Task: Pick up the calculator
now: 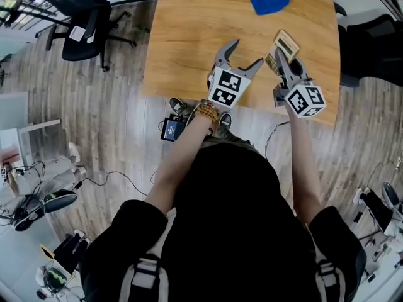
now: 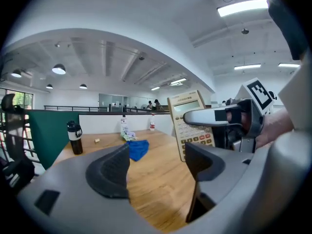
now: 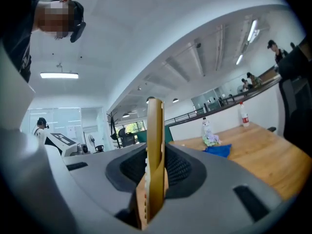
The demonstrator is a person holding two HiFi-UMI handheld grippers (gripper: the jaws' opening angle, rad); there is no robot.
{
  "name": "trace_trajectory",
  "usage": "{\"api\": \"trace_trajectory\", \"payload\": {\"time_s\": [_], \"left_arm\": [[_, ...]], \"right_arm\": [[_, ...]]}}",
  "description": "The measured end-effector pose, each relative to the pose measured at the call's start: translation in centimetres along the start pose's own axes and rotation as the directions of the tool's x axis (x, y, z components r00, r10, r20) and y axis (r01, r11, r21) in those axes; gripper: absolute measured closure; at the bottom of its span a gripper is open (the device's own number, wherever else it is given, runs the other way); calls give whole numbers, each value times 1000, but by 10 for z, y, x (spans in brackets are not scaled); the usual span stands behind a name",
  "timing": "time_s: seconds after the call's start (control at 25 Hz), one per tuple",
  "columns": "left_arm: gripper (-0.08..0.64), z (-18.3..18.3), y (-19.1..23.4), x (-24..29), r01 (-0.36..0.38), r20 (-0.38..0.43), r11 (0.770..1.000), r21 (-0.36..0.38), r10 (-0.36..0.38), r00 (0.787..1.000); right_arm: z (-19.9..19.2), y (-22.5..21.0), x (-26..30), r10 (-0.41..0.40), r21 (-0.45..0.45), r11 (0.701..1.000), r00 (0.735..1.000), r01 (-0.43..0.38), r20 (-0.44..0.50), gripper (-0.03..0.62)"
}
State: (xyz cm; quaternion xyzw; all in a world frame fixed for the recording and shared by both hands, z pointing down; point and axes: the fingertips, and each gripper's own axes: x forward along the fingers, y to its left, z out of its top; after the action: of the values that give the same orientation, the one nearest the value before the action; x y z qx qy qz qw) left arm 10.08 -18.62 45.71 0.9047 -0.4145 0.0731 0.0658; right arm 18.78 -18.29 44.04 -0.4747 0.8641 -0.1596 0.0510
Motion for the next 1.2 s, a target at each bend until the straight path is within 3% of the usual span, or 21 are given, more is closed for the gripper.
{"api": "trace_trajectory", "payload": {"time_s": [0.2,0.28,0.32,0.56,0.72,0.92,1.04,1.2], "left_arm": [[197,47,22,-8,-152,81,986,65,146,986],[383,70,30,-21,-206,147,976,72,194,970],[411,80,33,-28,-226,175,972,72,211,962],[434,139,30,-56,-263,293,963,59,235,927],[463,163,15,-69,-275,364,957,97,223,904],[502,149,2,-79,-316,396,941,121,245,885],[505,127,-4,-78,-305,348,950,63,266,899],[506,101,-17,-78,-271,293,962,42,248,924]], "right_arm": [[56,17,0,-76,-174,980,992,93,104,503],[74,28,-1,-93,-214,969,984,124,149,503],[82,35,-2,-95,-230,964,980,134,176,503],[118,74,-12,-103,-397,893,955,211,278,503],[123,93,-22,-107,-411,881,946,233,305,503],[112,101,-32,-123,-387,891,947,237,297,502],[93,95,-39,-151,-364,899,953,243,263,503],[68,85,-49,-190,-309,917,957,254,221,503]]}}
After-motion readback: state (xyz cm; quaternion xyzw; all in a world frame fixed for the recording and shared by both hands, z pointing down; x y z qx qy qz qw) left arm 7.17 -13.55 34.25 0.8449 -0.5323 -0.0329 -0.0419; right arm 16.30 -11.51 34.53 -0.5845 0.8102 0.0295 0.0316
